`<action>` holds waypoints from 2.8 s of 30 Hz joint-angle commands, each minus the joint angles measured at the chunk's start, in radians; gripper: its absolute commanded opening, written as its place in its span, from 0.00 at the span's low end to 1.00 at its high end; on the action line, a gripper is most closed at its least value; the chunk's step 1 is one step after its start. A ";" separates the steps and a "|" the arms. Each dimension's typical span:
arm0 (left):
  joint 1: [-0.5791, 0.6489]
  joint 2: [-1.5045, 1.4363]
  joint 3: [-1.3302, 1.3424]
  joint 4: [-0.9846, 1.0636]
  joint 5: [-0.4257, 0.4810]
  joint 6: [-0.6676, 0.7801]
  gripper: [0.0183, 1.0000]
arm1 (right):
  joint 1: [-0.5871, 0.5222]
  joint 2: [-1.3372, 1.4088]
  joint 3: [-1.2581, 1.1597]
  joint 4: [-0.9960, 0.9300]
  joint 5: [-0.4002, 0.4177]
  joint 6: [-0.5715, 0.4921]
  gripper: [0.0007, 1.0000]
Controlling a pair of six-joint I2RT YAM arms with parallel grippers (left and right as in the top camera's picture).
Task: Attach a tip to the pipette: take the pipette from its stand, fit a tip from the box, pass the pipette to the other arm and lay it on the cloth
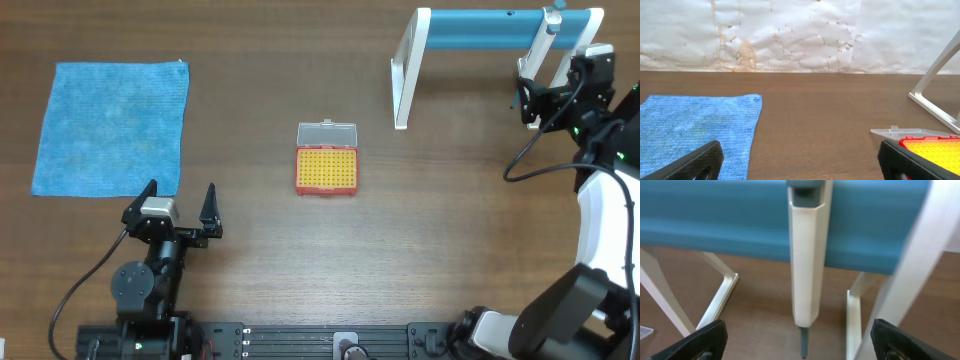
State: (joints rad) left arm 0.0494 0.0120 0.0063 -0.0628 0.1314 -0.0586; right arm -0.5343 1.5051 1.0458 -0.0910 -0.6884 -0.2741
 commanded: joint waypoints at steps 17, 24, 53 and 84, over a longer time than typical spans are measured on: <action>-0.004 -0.005 -0.001 -0.009 -0.008 -0.009 1.00 | 0.060 0.143 0.023 0.243 0.061 0.095 0.90; -0.004 -0.005 -0.001 -0.009 -0.008 -0.009 1.00 | 0.060 0.150 0.023 0.254 0.079 0.112 0.82; -0.004 -0.005 -0.001 -0.009 -0.008 -0.009 1.00 | 0.093 0.181 0.023 0.295 0.120 0.177 0.40; -0.004 -0.005 -0.001 -0.009 -0.007 -0.009 1.00 | 0.086 0.047 0.023 0.276 0.113 0.192 0.08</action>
State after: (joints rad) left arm 0.0494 0.0120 0.0063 -0.0628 0.1314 -0.0586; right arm -0.4450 1.6405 1.0504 0.1791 -0.5739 -0.0967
